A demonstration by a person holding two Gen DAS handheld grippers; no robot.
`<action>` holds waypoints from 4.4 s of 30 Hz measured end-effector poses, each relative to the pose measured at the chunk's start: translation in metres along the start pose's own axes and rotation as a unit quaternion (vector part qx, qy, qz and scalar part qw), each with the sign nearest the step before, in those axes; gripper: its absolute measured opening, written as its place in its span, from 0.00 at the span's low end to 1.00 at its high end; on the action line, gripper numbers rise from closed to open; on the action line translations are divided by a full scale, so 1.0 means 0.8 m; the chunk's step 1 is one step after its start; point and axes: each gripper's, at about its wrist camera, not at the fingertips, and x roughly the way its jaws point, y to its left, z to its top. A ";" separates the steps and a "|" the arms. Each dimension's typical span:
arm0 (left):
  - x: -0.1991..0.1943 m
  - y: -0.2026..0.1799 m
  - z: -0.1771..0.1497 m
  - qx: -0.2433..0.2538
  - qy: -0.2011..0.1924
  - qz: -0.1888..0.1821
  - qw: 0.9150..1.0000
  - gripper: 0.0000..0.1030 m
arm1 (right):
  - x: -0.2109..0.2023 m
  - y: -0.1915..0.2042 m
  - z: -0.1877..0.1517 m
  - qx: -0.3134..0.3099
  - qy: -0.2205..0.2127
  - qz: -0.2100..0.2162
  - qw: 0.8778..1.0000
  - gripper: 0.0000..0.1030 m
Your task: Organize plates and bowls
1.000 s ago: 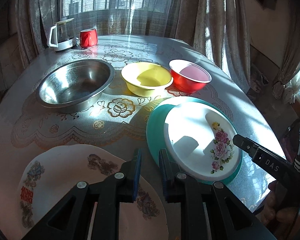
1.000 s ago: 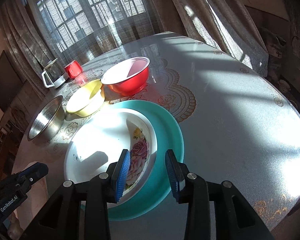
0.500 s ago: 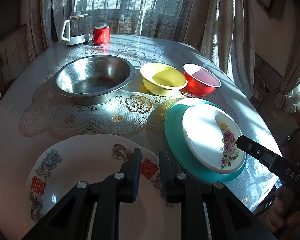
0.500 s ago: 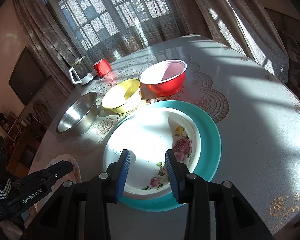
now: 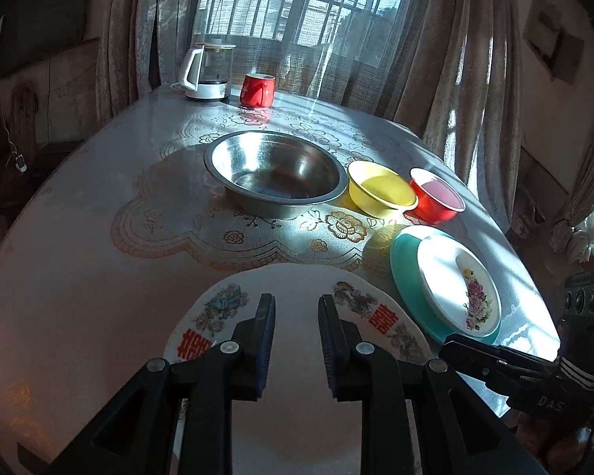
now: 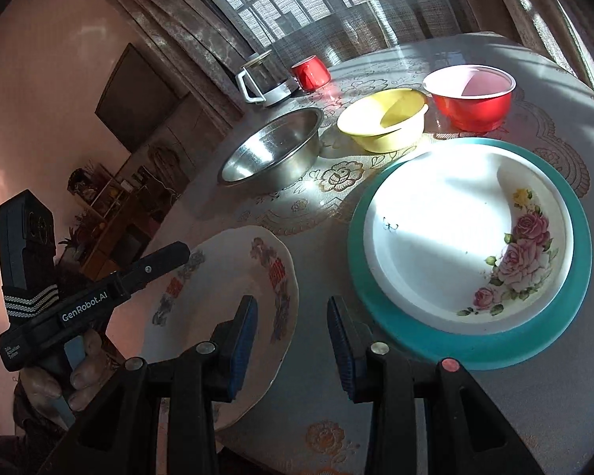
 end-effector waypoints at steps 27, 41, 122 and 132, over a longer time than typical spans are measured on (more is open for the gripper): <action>0.009 0.088 -0.060 -0.049 0.021 -0.022 0.998 0.22 | 0.030 -0.012 -0.034 0.006 0.042 0.042 0.998 0.35; 0.022 0.079 -0.059 -0.017 0.015 -0.008 1.000 0.29 | 0.041 -0.007 -0.033 -0.016 0.039 0.057 0.997 0.26; 0.011 0.017 -0.051 0.028 -0.007 -0.014 0.999 0.29 | 0.000 0.000 -0.014 -0.063 -0.008 0.000 0.998 0.18; 0.017 -0.028 -0.023 0.063 -0.018 -0.042 0.997 0.29 | -0.038 -0.015 -0.001 -0.054 -0.047 -0.022 0.997 0.18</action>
